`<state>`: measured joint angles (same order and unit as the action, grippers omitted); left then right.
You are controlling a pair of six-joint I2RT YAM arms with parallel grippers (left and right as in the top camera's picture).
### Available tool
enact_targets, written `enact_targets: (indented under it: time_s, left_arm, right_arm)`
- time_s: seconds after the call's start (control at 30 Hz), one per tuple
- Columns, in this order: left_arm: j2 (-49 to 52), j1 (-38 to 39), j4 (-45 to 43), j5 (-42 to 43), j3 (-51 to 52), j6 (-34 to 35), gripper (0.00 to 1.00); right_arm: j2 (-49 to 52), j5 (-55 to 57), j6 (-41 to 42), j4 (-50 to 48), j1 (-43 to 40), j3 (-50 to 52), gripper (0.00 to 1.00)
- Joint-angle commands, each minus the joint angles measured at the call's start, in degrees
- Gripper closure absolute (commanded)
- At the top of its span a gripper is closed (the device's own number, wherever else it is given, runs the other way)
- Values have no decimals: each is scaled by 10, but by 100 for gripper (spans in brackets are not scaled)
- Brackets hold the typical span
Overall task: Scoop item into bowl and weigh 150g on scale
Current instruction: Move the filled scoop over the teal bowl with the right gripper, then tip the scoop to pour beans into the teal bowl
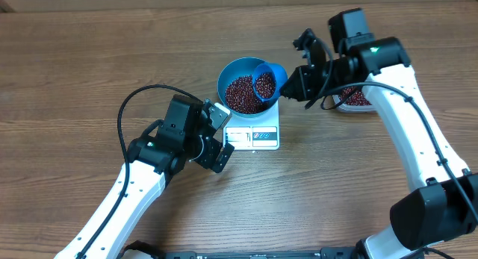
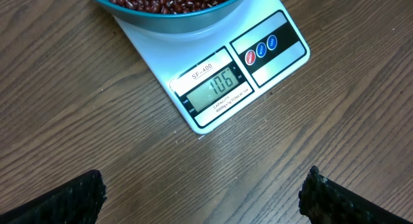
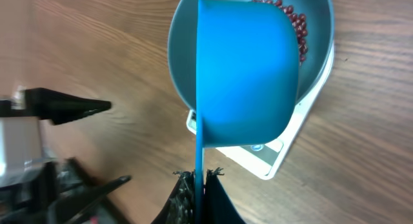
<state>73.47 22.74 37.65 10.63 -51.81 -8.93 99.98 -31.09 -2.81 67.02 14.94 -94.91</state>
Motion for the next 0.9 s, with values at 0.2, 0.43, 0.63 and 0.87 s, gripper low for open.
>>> enact_targets:
  time_s: [0.2, 0.43, 0.63, 0.87]
  left_arm:
    - [0, -2, -2, -3, -14, 8, 0]
    - [0, -2, -2, -3, -14, 8, 0]
    - [0, -2, -2, -3, -14, 8, 0]
    - [0, -2, -2, -3, -14, 8, 0]
  right_arm:
    - [-24, 212, 46, -50, 87, -19, 96]
    - [-24, 273, 45, -85, 113, -19, 96]
    - [-24, 318, 38, -107, 136, -19, 96]
    - [-24, 376, 28, -127, 168, -19, 96]
